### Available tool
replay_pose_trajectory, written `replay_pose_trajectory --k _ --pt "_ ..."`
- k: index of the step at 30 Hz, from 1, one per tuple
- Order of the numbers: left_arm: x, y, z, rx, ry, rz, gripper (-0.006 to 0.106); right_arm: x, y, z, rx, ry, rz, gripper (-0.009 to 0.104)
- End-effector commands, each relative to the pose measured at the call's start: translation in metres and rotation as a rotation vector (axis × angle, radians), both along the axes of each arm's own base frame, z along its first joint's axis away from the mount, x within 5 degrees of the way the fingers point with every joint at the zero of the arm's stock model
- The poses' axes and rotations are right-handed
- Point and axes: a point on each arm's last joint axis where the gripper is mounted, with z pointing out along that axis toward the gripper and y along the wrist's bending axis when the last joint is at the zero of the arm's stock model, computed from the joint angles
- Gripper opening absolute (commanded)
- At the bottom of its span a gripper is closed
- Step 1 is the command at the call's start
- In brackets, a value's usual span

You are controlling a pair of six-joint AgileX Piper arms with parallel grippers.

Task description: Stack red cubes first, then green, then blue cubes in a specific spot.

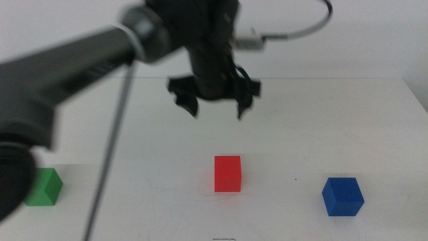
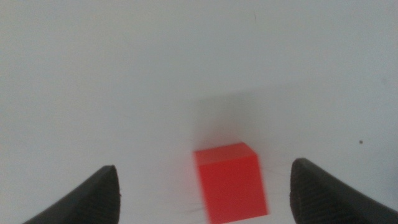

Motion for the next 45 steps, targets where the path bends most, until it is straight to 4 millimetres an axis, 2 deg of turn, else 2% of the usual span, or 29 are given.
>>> replay_pose_trajectory --k 1,5,9,14,19,23,26,37,45 --pt "-0.018 0.037 0.056 0.01 -0.062 0.014 0.094 -0.003 0.0 0.014 -0.019 -0.112 -0.005 0.094" --pt "-0.031 0.096 0.071 0.036 -0.067 0.081 0.094 -0.003 0.0 0.014 -0.019 -0.112 -0.005 0.094" --pt "-0.051 0.161 0.072 0.091 -0.047 0.113 0.094 -0.003 0.0 0.014 -0.019 -0.112 -0.005 0.094" --pt "-0.073 0.23 0.059 0.064 0.03 0.179 0.094 -0.003 0.0 0.014 -0.019 -0.112 -0.005 0.094" --pt "-0.077 0.274 0.035 0.025 0.113 0.21 0.094 -0.003 0.0 0.014 -0.019 -0.112 -0.005 0.094" --pt "-0.07 0.293 0.02 0.024 0.153 0.263 0.094 -0.003 0.0 0.014 -0.019 -0.112 -0.005 0.094" --pt "-0.059 0.299 0.008 0.04 0.163 0.273 0.094 -0.003 0.0 0.014 -0.019 -0.112 -0.005 0.094" --pt "-0.029 0.303 -0.046 0.027 0.291 0.234 0.094 -0.003 0.0 0.014 -0.019 -0.112 -0.005 0.094" --pt "-0.017 0.306 -0.072 0.036 0.323 0.228 0.094 -0.003 0.0 0.014 -0.019 -0.112 -0.005 0.094"
